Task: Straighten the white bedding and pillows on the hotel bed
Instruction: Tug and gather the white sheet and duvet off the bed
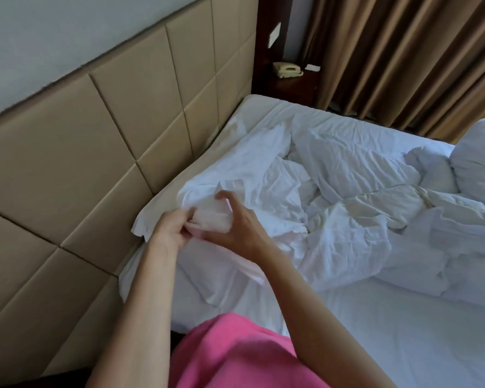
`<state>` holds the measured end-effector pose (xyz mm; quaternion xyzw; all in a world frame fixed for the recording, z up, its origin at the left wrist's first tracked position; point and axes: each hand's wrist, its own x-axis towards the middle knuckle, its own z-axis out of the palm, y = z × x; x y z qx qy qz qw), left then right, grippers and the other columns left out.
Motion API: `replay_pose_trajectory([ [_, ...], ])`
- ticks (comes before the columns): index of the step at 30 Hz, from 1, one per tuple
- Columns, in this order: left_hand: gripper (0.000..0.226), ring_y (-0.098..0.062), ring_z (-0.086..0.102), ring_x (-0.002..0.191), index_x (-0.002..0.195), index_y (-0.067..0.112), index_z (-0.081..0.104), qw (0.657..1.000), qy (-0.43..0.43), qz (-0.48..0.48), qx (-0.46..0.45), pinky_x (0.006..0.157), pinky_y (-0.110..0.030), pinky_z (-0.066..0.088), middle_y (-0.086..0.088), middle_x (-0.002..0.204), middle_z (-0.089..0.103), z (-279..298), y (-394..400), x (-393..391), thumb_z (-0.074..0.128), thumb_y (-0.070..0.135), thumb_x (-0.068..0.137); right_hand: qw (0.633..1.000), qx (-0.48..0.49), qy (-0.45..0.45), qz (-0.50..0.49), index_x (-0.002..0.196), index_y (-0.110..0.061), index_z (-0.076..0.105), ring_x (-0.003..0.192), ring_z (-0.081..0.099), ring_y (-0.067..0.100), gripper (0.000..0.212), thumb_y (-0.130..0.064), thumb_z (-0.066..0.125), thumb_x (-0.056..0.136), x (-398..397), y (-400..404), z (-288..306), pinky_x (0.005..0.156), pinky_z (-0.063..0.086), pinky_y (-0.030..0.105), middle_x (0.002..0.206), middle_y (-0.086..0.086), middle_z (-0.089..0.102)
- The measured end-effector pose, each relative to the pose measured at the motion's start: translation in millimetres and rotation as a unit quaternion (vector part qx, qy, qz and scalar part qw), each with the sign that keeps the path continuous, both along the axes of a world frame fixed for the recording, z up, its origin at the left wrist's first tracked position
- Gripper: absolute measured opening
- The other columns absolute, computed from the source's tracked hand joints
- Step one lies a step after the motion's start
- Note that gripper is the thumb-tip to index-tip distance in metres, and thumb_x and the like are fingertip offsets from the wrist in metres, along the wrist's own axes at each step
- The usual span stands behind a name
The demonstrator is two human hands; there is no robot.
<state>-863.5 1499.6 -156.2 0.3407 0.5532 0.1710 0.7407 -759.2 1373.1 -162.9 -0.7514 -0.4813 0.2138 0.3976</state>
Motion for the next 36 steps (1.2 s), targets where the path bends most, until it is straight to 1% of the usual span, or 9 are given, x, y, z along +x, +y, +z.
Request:
replay_pose_trajectory([
  [6,0.036,-0.016,0.069,0.061,0.095,0.004,0.066,0.996,-0.068,0.019,-0.062,0.061,-0.027,0.057,-0.007,0.059,0.071,30,-15,-4,0.031,0.000,0.098,0.982,-0.133,-0.127,-0.037,0.143,-0.035,0.034,0.134,0.039,0.008,0.079,-0.063,0.065,0.075,33,-24,-30,0.112,0.023,0.043,0.140,-0.013,0.047],
  [9,0.039,-0.027,0.064,0.087,0.098,0.001,0.064,0.994,-0.078,0.051,-0.065,0.073,-0.038,0.053,-0.014,0.074,0.074,35,-10,-15,0.026,-0.001,0.095,0.971,-0.183,-0.121,-0.091,0.099,-0.024,0.060,0.100,0.060,0.026,0.015,-0.020,0.053,0.086,51,-43,-44,0.086,0.043,0.041,0.099,-0.002,0.065],
  [12,0.034,-0.028,0.061,0.096,0.106,0.003,0.063,0.992,-0.081,0.081,-0.050,0.085,-0.035,0.052,-0.014,0.100,0.072,37,-6,-24,0.030,0.002,0.098,0.988,-0.121,-0.020,-0.090,0.054,-0.020,0.032,0.052,0.043,0.010,0.042,-0.013,0.056,0.088,56,-47,-37,0.054,0.033,0.031,0.051,-0.008,0.040],
  [17,0.033,-0.029,0.054,0.117,0.128,0.010,0.052,0.988,-0.070,0.121,0.065,0.068,-0.019,0.046,0.005,0.091,0.050,25,1,-40,0.036,-0.003,0.101,0.996,-0.057,0.054,0.048,0.049,-0.018,0.031,0.045,0.026,0.005,0.051,-0.016,0.068,0.085,35,-22,9,0.047,0.022,0.024,0.049,-0.011,0.029],
  [21,0.021,-0.009,0.049,0.081,0.100,0.023,0.044,0.995,0.017,0.025,0.090,0.056,-0.011,0.038,0.017,0.078,0.046,43,-7,-50,0.055,0.005,0.098,0.977,-0.136,0.037,0.157,0.053,-0.016,0.041,0.045,0.036,0.006,0.049,-0.034,0.077,0.080,20,-7,34,0.047,0.031,0.022,0.049,-0.009,0.041],
  [24,0.016,-0.014,0.068,0.083,0.101,0.014,0.061,0.996,-0.085,0.003,0.018,0.054,-0.018,0.054,0.001,0.071,0.072,41,-1,-70,0.048,0.023,0.101,0.964,-0.186,0.029,0.185,0.052,-0.024,0.047,0.046,0.047,0.005,0.045,-0.044,0.081,0.074,9,-5,31,0.050,0.039,0.021,0.050,-0.012,0.051],
  [29,0.083,-0.031,0.070,0.098,0.121,-0.003,0.062,0.994,0.026,-0.103,0.012,0.085,-0.040,0.057,-0.022,0.114,0.069,34,7,-87,0.087,0.012,0.043,0.954,-0.204,0.030,0.216,0.059,-0.025,0.055,0.052,0.058,0.003,0.033,-0.038,0.083,0.070,7,2,27,0.053,0.043,0.020,0.058,-0.011,0.059],
  [34,0.019,-0.020,0.069,0.056,0.096,-0.004,0.067,0.995,0.060,0.045,0.061,0.049,-0.025,0.055,-0.011,0.068,0.071,31,5,-84,0.049,0.001,0.091,0.952,-0.227,0.010,0.204,0.062,-0.024,0.054,0.057,0.054,0.010,0.035,-0.042,0.083,0.069,24,2,17,0.057,0.041,0.027,0.065,-0.006,0.055],
  [36,0.036,-0.017,0.067,0.053,0.075,0.004,0.067,0.992,-0.023,0.119,0.034,0.054,-0.024,0.054,-0.006,0.060,0.068,30,4,-80,0.039,0.005,0.098,0.956,-0.247,-0.016,0.158,0.056,-0.020,0.046,0.055,0.044,0.013,0.051,-0.058,0.078,0.068,38,-7,3,0.055,0.035,0.029,0.059,-0.004,0.046],
])
